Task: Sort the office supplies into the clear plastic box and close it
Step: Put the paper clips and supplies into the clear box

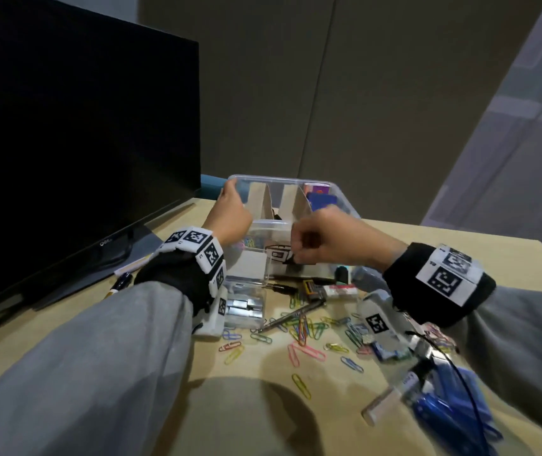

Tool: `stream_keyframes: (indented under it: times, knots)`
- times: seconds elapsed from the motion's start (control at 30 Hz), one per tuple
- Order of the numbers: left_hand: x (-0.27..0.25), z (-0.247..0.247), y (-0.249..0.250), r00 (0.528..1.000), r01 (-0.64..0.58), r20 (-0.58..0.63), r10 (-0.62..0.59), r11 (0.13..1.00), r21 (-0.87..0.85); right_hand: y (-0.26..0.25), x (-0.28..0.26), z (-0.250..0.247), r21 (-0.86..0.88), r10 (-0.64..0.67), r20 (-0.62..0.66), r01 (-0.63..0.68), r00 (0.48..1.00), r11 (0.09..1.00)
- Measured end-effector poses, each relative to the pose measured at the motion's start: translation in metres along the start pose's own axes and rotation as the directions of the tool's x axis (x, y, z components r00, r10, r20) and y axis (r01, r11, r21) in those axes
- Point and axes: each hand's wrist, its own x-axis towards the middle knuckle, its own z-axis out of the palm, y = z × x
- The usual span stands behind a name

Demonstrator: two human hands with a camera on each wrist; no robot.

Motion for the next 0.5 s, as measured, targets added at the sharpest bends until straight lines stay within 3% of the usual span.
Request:
stream_keyframes:
  times: [0.07,0.13,0.2,0.23,0.5]
  knots:
    - [-0.001,0.001,0.001,1.0,-0.01,-0.017,0.01,1.0,0.004,-0.002,-0.016,0.011,-0.103,0.117,0.271,-0.092,0.956,0.99]
    - [-0.001,0.002,0.001,0.999,-0.025,-0.034,0.025,1.0,0.017,-0.002,-0.027,0.026,-0.225,0.272,0.494,-0.181,0.826,0.958]
    - [0.0,0.003,0.001,0.999,-0.031,-0.042,0.032,0.999,0.03,-0.001,-0.036,0.04,-0.326,0.39,0.587,-0.233,0.71,0.916]
    - [0.0,0.004,0.0,0.998,-0.029,-0.046,0.03,0.999,0.036,-0.003,-0.039,0.046,-0.349,0.411,0.59,-0.239,0.695,0.906]
    - [0.003,0.003,-0.001,0.999,0.002,-0.032,0.0,0.998,0.055,-0.025,-0.04,0.072,-0.343,0.376,0.516,-0.217,0.77,0.914]
